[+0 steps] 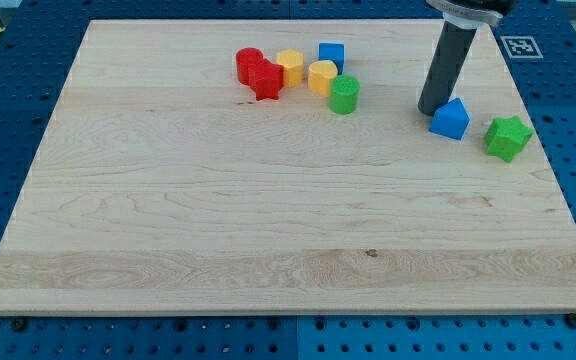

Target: Place the blue triangle left to the green star

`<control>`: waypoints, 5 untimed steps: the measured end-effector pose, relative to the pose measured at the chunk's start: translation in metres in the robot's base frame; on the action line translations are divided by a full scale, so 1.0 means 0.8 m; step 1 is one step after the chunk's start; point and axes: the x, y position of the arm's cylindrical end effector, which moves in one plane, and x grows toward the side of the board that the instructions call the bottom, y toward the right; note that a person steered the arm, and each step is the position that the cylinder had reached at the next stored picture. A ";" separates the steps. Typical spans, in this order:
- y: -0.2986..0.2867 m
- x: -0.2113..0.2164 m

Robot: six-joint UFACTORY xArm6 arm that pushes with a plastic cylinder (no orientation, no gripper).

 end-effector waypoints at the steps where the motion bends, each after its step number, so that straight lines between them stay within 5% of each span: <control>1: 0.000 0.012; 5: 0.040 0.019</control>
